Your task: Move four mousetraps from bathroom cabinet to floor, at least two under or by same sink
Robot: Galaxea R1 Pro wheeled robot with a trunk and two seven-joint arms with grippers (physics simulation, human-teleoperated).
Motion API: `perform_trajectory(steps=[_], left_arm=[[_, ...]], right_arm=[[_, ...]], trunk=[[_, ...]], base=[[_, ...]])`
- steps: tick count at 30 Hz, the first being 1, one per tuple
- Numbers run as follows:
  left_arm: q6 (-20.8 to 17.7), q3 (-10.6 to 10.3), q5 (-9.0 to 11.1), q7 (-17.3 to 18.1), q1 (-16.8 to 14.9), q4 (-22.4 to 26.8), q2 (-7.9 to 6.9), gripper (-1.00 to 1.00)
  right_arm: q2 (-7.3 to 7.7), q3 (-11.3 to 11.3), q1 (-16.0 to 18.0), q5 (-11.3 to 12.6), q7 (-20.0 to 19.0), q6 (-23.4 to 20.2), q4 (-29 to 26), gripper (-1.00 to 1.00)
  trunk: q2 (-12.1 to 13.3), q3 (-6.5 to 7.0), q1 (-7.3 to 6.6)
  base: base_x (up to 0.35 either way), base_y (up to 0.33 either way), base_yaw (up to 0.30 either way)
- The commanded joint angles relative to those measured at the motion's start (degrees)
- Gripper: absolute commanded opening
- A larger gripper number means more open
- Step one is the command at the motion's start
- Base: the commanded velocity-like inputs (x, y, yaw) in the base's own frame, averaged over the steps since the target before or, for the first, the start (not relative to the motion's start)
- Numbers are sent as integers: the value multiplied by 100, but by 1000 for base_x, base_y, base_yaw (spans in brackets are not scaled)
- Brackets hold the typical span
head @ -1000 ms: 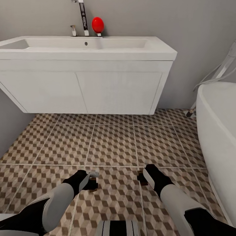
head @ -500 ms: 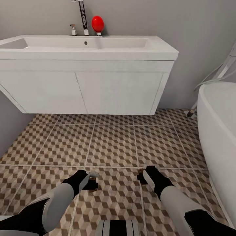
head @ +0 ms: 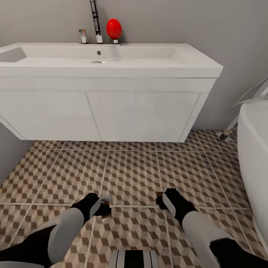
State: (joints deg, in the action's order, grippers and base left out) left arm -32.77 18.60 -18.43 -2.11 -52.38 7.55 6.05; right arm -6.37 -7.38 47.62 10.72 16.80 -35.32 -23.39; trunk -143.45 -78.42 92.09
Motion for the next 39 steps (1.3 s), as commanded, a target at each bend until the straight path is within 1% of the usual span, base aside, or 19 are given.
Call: perform_trajectory(steps=[1, 19, 26, 39], left_arm=[[-27, 47, -29, -11, -1, 10, 8, -100], [-27, 47, -29, -9, -1, 1, 19, -100], [-27, 47, -29, -9, -1, 1, 19, -100], [-23, 55, -29, -9, -1, 36, 21, -100]], right_arm=[[4, -44, 2, 80, 60, -19, -8, -100], [4, -44, 2, 80, 60, -19, -8, -100], [4, -44, 2, 80, 60, -19, -8, -100], [2, -51, 2, 72, 54, 34, -8, -100]], trunk=[[-1, -4, 2], [-1, -8, 2], [-11, -197, 21], [-28, -602, 54]], base=[[205, 56, 0], [23, 6, 0], [0, 0, 0], [0, 0, 0]])
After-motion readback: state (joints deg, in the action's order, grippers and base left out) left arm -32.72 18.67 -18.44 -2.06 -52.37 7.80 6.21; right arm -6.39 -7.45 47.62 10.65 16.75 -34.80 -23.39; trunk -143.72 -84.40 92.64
